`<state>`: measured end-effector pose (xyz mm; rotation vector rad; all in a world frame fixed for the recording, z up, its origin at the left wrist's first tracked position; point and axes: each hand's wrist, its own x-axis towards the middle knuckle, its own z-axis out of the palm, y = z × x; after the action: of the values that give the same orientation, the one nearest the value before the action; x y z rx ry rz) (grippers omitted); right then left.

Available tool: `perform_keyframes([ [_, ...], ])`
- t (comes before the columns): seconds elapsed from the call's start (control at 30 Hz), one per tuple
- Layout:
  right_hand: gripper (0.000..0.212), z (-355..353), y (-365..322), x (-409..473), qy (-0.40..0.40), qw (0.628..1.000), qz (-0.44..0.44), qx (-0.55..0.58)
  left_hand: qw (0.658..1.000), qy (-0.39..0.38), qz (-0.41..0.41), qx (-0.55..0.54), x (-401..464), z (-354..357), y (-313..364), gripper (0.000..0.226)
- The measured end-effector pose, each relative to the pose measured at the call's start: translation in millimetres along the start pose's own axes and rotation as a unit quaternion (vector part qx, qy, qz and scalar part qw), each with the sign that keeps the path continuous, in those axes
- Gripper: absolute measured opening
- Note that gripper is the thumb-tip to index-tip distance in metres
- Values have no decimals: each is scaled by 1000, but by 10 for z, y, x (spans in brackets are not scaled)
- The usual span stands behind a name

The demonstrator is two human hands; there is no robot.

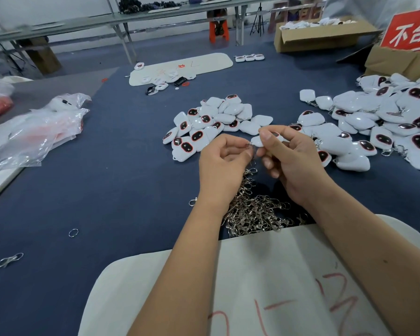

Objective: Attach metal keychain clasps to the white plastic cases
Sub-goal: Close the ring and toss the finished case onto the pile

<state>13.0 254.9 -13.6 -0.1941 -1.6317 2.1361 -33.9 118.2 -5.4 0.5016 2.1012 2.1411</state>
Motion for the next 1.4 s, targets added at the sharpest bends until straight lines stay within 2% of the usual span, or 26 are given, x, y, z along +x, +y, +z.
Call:
perform_keyframes([
  [0.13,6,1,5,12,4,1000,8,12,997,15,-40,-63,-8,-2,31,15],
  [0.3,10,-10,6,13,-1,1000,13,23,992,34,-45,-111,8,-15,41,15],
  [0.57,16,-6,-14,-2,-18,999,24,36,999,48,1,-18,42,-50,2,22],
  [0.7,11,5,-13,-8,-6,999,22,29,997,36,38,62,56,-52,-8,18],
  [0.83,6,14,-14,-8,6,1000,21,19,991,13,77,109,52,-61,-19,29],
  [1.07,27,38,-25,-16,15,1000,11,-4,984,-13,122,128,35,-74,-28,30],
  [1.17,24,39,-16,-2,20,1000,13,-1,992,6,99,76,23,-50,-9,20],
  [1.27,17,42,-15,-2,12,1000,4,24,999,27,24,-2,14,-21,2,15],
  [1.4,28,33,-24,-11,-8,999,-14,36,991,-34,-82,-97,18,-31,14,8],
])
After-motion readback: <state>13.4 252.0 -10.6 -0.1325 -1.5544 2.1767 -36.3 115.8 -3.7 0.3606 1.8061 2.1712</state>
